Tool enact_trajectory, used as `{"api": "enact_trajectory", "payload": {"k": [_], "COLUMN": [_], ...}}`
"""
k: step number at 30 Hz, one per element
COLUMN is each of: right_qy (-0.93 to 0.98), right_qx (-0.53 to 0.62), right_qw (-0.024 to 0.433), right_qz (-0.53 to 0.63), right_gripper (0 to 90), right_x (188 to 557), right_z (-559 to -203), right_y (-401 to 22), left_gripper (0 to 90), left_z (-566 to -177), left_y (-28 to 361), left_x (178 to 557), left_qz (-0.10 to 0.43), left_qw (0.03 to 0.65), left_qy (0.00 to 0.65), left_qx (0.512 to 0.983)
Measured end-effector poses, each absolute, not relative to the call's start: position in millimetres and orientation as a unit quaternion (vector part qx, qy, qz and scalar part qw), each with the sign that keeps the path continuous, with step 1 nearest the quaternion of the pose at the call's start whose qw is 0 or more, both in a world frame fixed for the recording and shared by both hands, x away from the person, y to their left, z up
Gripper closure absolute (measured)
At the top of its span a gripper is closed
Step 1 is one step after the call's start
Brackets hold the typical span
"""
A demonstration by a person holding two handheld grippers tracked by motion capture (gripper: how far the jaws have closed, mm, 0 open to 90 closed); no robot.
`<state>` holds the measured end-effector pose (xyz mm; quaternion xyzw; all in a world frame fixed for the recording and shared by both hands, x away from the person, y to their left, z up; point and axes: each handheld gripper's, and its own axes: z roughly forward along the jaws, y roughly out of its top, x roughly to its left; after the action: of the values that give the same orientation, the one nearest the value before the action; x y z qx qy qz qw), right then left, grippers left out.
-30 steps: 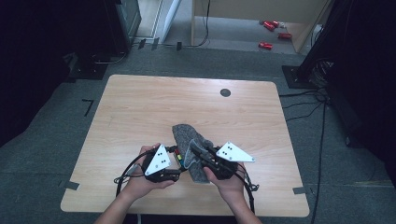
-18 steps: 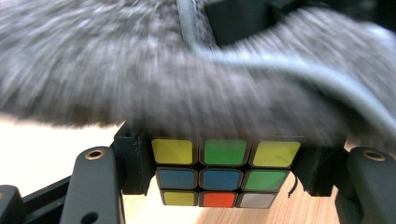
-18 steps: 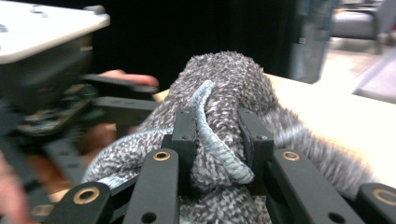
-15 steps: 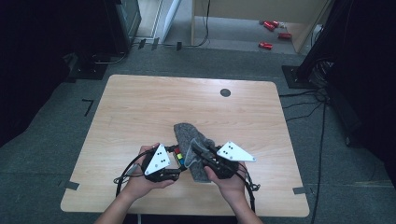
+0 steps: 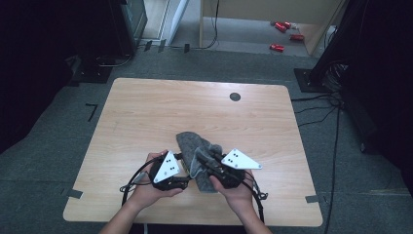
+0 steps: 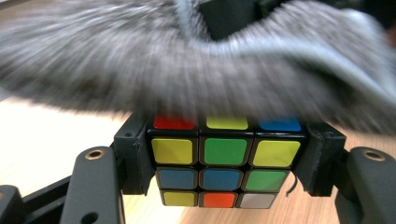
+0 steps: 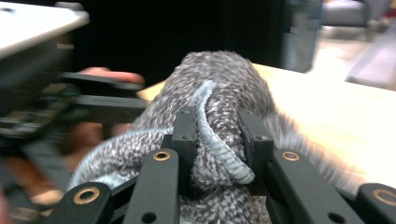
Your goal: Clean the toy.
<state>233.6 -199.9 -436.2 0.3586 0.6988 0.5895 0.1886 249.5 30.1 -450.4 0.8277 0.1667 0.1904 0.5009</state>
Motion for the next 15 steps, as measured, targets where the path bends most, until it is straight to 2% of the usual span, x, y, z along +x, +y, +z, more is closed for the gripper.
{"api": "enact_trajectory", "payload": {"k": [4,10,15], "right_qy": [0.693,0.721,0.704], "right_qx": [0.371,0.319,0.356], "right_qw": [0.182,0.175,0.191], "right_qz": [0.591,0.589,0.584], "right_gripper": [72.5,71.9,72.5], "right_x": [236,223,234], "right_z": [-435,-435,-437], "right_y": [-208,-180,-199], "left_gripper": [34.8,34.8,34.8], "left_z": [-451,-455,-453], "left_y": [30,23,26], "left_x": [250,247,248], "left_qz": [0.186,0.185,0.187], "left_qw": [0.504,0.496,0.498], "left_qy": [0.17,0.164,0.168], "left_qx": [0.826,0.832,0.83]}}
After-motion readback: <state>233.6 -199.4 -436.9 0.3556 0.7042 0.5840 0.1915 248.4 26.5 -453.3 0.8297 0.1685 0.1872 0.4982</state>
